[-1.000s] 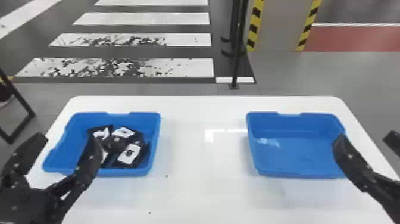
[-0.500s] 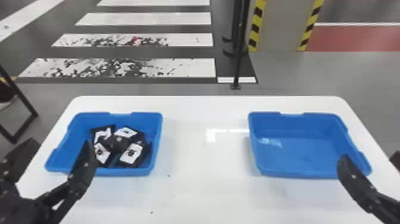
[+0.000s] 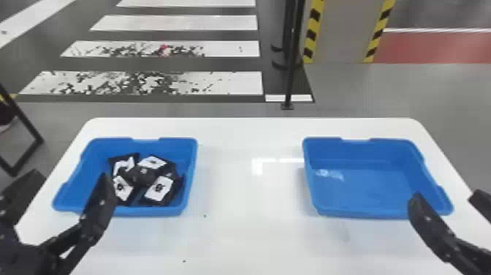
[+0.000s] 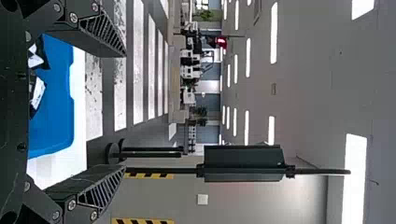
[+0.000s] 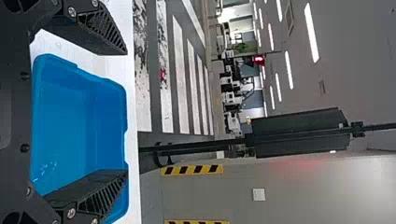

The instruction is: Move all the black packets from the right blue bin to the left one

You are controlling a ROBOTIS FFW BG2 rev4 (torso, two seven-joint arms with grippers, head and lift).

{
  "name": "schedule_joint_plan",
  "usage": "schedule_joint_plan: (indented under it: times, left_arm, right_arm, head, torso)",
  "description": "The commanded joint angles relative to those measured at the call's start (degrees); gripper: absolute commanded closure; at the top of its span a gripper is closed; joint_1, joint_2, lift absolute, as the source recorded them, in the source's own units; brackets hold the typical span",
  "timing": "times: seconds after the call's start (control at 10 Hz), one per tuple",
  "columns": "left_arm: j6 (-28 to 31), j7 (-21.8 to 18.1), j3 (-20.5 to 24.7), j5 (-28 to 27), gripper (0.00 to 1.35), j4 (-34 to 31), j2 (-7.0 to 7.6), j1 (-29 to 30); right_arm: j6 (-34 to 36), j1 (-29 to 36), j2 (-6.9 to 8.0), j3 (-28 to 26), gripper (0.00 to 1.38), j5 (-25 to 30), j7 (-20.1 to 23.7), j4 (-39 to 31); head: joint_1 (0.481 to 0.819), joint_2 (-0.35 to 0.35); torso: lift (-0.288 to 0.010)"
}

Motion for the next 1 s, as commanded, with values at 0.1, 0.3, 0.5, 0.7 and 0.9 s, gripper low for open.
schedule_joint_plan:
  times: [0.1,0.3,0.5,0.7,0.9]
  left_arm:
    - [-0.22,-0.04,0.07,-0.43,0.20,0.00,-0.05,0.11]
    - [-1.07,-0.04,0.07,-0.89,0.20,0.00,-0.13,-0.03]
    - [-1.07,-0.04,0.07,-1.00,0.20,0.00,-0.13,-0.03]
    - [-1.21,-0.04,0.19,-1.12,0.20,-0.14,-0.22,-0.03]
    - [-1.35,-0.04,0.19,-1.12,0.20,-0.28,-0.22,0.11]
  right_arm:
    - [0.00,0.01,-0.01,0.00,0.13,0.34,0.00,-0.13]
    - [-0.84,0.01,-0.01,0.00,0.13,1.26,0.00,-0.41]
    - [-1.41,0.01,-0.01,-0.12,0.13,1.60,0.00,-0.55]
    - [-2.25,0.01,-0.01,-0.12,0.13,1.94,0.00,-0.55]
    - [-3.09,0.29,-0.01,-0.12,0.13,2.06,0.00,-0.55]
  head:
    - [0.695,0.019]
    - [0.695,0.019]
    - [0.695,0.017]
    - [0.695,0.016]
    - [0.695,0.017]
  torso:
    - [-0.140]
    - [-0.140]
    - [-0.140]
    - [-0.140]
    - [-0.140]
